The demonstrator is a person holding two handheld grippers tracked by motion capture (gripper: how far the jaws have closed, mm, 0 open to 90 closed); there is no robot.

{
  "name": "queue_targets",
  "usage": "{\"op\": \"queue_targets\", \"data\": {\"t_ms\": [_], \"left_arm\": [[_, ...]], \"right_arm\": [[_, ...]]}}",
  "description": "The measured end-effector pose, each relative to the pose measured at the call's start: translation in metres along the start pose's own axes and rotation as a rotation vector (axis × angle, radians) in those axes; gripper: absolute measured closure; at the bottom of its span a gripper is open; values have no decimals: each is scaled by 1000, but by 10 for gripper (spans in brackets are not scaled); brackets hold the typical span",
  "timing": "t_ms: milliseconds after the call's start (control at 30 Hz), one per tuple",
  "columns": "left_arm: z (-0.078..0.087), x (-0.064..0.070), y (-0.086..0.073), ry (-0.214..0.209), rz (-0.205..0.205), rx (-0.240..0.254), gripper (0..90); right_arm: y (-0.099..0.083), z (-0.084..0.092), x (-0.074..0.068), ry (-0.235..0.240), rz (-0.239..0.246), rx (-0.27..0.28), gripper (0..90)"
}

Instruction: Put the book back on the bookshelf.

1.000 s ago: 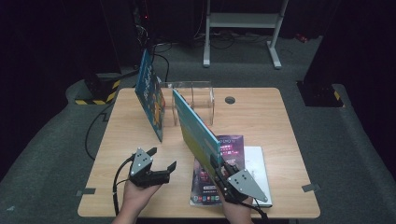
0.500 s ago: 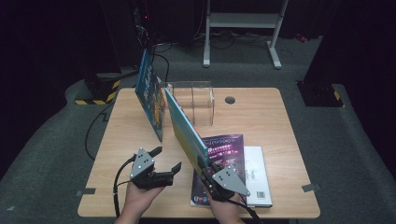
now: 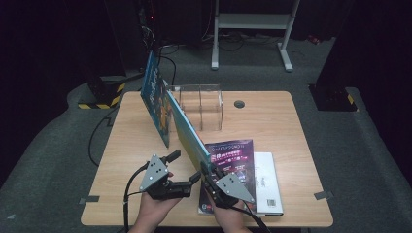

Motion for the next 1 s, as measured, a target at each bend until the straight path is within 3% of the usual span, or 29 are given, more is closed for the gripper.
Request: {"op": "queue_targets", "data": {"t_ms": [300, 600, 1000], "left_arm": [[-12, 13, 18, 1, -4, 35, 94], [-23, 14, 14, 15, -2, 9, 97], [-21, 5, 11, 51, -7, 3, 80]], "right_arm": [[-1, -1, -4, 8, 0, 8, 765], [-1, -1, -8, 29, -10, 10, 747], [-2, -1, -12, 81, -36, 10, 704]]}}
Point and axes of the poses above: each handheld gripper's, and its own axes: z roughly backward along the jaws, y roughly out of its top, x roughly to its right, the point moved 7 cm from there along -z, roughly forward along the jaws, and after that the axes turned 6 degrees about y, right-handed, at the moved point
